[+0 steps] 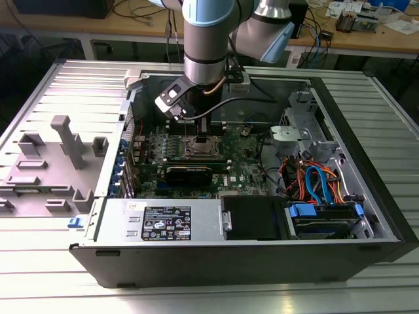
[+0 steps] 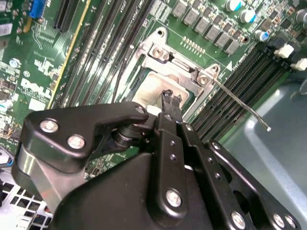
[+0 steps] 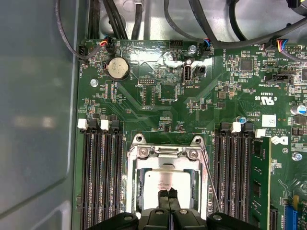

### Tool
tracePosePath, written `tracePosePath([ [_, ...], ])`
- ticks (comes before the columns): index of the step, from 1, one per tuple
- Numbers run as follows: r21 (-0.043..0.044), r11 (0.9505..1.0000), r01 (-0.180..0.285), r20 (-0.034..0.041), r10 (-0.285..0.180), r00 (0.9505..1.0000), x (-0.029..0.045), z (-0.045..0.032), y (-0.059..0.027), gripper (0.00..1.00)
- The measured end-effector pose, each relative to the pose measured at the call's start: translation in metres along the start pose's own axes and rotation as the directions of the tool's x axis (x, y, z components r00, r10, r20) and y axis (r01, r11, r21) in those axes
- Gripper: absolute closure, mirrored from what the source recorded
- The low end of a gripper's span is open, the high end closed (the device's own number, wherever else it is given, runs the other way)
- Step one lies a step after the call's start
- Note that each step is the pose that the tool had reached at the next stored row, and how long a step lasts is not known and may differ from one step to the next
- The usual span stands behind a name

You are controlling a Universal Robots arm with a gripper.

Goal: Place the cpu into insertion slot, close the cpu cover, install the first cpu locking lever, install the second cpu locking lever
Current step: 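Install the first cpu locking lever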

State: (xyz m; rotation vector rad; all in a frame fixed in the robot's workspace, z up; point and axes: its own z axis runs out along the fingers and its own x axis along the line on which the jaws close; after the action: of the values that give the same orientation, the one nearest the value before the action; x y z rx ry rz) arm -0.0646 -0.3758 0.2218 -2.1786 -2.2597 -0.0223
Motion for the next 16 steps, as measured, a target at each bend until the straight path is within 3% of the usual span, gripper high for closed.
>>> tracePosePath([
  [11, 0.0002, 1.0000, 0.000, 0.0003, 0.000, 1.0000, 0.0000, -0.0009, 0.0000, 0.89],
  [16, 0.0002, 1.0000, 0.000, 0.0002, 0.000, 1.0000, 0.0001, -0.0063, 0.0002, 0.89],
])
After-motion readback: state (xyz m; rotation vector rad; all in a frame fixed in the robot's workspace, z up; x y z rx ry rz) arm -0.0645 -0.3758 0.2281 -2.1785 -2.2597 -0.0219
